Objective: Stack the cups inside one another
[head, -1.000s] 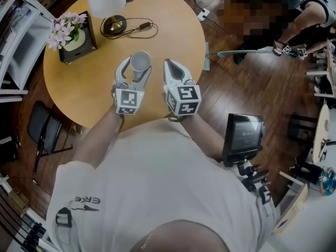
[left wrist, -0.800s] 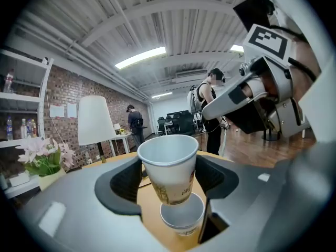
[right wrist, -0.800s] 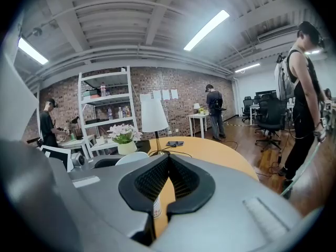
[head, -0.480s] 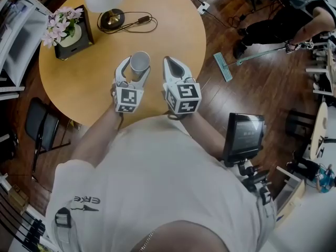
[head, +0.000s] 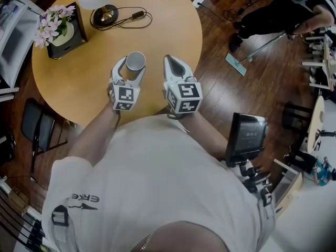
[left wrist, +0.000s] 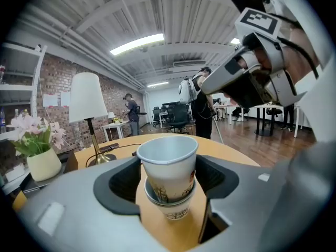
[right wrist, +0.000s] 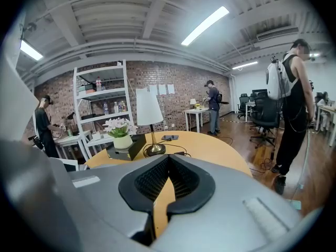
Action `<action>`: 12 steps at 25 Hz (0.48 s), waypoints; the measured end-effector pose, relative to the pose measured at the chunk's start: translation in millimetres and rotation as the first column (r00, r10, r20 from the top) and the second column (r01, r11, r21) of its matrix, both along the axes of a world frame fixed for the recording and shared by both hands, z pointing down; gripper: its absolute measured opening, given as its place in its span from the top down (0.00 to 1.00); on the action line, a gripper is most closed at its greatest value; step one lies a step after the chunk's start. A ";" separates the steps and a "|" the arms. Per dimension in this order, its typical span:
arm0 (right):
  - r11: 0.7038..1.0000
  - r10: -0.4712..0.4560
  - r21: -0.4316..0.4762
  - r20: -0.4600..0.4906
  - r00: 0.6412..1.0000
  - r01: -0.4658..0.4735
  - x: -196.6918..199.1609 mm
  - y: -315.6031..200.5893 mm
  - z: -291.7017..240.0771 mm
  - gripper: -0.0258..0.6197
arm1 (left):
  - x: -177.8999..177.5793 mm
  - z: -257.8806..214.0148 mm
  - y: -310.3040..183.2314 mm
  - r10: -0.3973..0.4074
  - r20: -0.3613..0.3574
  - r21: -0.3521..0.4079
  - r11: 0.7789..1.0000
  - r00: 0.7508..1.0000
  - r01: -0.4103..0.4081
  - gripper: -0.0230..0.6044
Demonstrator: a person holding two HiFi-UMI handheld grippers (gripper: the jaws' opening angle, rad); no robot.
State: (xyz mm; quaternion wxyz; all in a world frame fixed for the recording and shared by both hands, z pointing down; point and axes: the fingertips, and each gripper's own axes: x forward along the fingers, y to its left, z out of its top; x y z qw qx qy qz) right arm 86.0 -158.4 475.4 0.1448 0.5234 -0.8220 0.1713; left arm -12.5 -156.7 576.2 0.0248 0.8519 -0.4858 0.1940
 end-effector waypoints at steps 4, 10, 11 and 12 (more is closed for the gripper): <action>1.000 0.018 -0.004 0.002 1.000 -0.018 3.6 0.1 2.4 0.94 | -0.6 11.5 0.7 0.002 0.008 -0.019 1.000 1.000 -0.002 0.45; 0.999 0.035 -0.016 0.004 0.999 -0.035 6.7 0.7 8.7 0.94 | -0.1 17.9 -1.9 0.005 -0.006 -0.017 1.000 1.000 -0.005 0.43; 0.999 0.037 -0.016 0.005 0.999 -0.037 6.8 0.6 9.3 0.94 | 0.3 18.5 -2.0 0.008 -0.005 -0.018 1.000 1.000 -0.008 0.41; 0.999 0.038 -0.016 0.005 0.999 -0.038 6.7 0.5 9.8 0.94 | 0.8 19.1 -1.9 0.011 -0.004 -0.018 1.000 1.000 -0.011 0.39</action>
